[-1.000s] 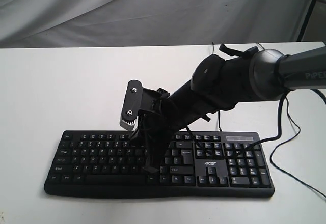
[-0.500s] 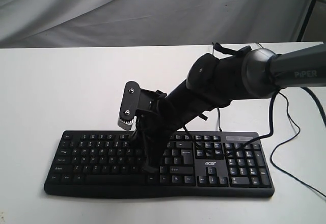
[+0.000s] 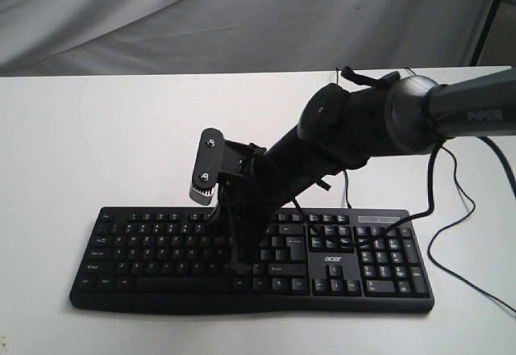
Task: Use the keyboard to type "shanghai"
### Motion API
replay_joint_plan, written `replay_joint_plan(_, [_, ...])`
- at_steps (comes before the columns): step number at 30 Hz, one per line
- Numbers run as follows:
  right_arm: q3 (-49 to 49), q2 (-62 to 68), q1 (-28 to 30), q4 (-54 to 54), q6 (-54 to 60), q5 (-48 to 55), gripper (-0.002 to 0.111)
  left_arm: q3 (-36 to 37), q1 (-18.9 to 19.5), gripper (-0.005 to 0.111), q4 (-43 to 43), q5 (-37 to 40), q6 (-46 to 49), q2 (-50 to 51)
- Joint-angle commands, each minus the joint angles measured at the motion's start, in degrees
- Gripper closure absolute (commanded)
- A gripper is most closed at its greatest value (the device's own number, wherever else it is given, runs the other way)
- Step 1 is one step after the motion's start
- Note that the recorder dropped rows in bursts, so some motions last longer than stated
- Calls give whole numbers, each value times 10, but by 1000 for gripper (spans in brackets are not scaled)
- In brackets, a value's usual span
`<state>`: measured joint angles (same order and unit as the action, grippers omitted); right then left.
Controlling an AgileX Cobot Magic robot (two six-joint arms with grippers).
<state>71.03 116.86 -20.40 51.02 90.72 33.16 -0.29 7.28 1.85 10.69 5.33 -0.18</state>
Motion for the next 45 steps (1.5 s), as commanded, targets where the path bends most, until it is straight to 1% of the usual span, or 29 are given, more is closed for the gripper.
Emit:
replay_joint_plan(1, [4,14,6,20,22,2,108,3,-2,106,0,-4,-2,2])
replay_joint_plan(31, [4,35,6,24,38,-5,108,3,-2,106,0,-4,-2,2])
replay_joint_plan(40, [4,-5,5,27,33,-1,108,3,-2,106,0,-4,-2,2])
replay_joint_plan(45, [4,-5,5,33,33,0,108,3,-2,106,0,-4,-2,2])
